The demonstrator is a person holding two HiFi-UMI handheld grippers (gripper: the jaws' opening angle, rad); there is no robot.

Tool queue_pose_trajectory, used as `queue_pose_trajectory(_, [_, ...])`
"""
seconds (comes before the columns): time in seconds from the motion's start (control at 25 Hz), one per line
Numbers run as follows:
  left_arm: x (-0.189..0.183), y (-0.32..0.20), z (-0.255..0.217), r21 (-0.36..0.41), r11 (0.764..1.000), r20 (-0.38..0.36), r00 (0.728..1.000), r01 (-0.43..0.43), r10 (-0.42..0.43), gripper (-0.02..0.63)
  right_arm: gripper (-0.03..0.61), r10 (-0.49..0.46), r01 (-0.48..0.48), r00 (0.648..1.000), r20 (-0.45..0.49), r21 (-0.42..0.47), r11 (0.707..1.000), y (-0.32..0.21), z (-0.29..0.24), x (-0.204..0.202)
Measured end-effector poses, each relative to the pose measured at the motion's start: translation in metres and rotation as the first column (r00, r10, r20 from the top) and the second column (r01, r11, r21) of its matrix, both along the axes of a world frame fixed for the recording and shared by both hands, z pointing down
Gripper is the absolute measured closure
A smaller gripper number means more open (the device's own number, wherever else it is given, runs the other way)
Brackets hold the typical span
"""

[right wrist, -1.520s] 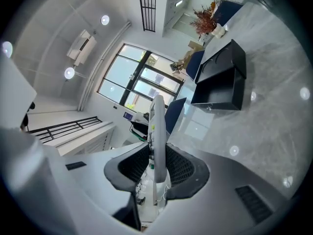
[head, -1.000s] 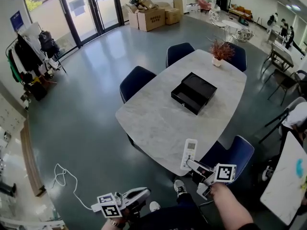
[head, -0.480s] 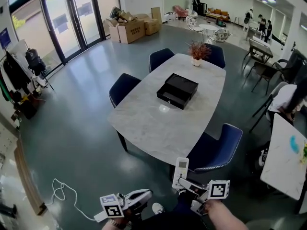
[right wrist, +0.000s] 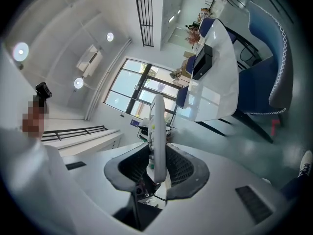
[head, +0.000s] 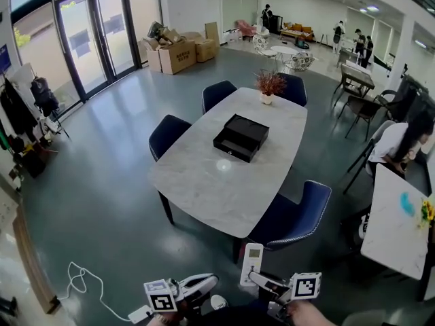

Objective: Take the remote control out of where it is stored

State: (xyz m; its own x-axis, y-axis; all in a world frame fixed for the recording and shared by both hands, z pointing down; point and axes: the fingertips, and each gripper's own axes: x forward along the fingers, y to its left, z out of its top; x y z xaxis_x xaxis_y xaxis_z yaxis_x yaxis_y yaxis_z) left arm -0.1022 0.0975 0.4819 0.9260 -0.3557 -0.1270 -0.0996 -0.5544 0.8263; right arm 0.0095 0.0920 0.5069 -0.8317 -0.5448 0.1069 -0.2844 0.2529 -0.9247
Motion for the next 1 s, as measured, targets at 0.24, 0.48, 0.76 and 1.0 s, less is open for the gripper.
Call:
queue_pose_trajectory(0.24, [0.007,0.003,0.000,0.009,1.000,-0.002,1.000,-0.014,0.014,0.607,0.465,-0.017,0.018,1.000,-0.026,0.044,0.999,0.012,-0.003,-0.005])
queue_pose_trajectory(0.48, [0.008,0.012,-0.002,0.014,1.000,0.012,1.000,-0.012,0.012,0.607,0.465,-0.038,0.038,0.999,0.006,0.058,0.998,0.022,-0.008,-0.012])
queue_pose_trajectory(0.76, [0.005,0.010,-0.003,0.029,1.000,0.004,1.000,0.007,-0.007,0.607,0.466,-0.057,0.056,0.998,0.025,0.047,0.997,0.028,-0.005,-0.017])
queue_pose_trajectory(1.0, [0.003,0.014,-0.003,0.021,1.000,-0.007,1.000,0.019,-0.019,0.607,0.465,-0.074,0.072,0.997,0.024,0.057,0.996,0.032,-0.008,-0.019])
